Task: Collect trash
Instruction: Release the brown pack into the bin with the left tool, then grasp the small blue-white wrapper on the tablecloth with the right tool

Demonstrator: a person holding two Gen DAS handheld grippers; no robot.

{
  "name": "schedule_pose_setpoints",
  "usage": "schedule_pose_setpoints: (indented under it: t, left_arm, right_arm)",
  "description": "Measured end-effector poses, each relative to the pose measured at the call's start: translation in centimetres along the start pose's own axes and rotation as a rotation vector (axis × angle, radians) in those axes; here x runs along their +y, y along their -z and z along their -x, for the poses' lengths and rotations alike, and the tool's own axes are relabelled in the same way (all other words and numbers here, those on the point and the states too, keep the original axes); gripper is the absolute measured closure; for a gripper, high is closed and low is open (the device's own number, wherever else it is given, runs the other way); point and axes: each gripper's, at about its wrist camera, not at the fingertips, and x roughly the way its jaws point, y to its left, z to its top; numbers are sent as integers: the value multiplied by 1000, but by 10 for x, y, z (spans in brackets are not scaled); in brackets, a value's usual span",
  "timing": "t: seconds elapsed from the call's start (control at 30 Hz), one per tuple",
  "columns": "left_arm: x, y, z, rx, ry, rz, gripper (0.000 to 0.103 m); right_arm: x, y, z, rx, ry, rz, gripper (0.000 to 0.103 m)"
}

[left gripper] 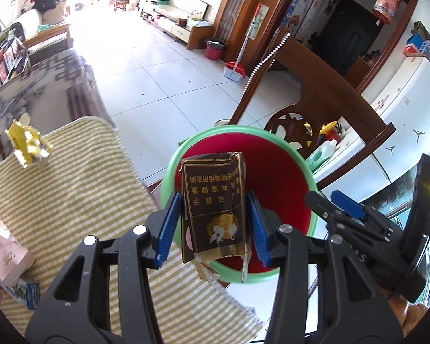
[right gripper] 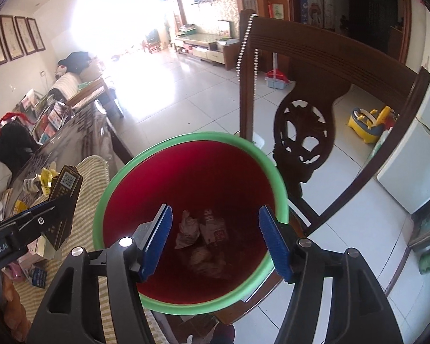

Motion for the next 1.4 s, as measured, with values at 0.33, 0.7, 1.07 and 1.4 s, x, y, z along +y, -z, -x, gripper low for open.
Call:
schedule_pose_setpoints:
  t: [0.33, 0.7, 1.07, 1.4]
  left_arm:
    - [-1, -4, 0, 7, 27, -7, 34]
    - [64, 16, 72, -101, -53, 107, 31]
    - [177, 69, 144, -161, -129, 284, 31]
    - [265, 116, 191, -149, -148, 350, 31]
  right_arm:
    - [0, 1, 3, -1, 7, -18, 39]
    - [57, -2, -1, -3, -63, 50, 38]
    - [171, 37, 1, 29, -107, 131, 37]
    - [258, 91, 13, 65, -118, 174, 36]
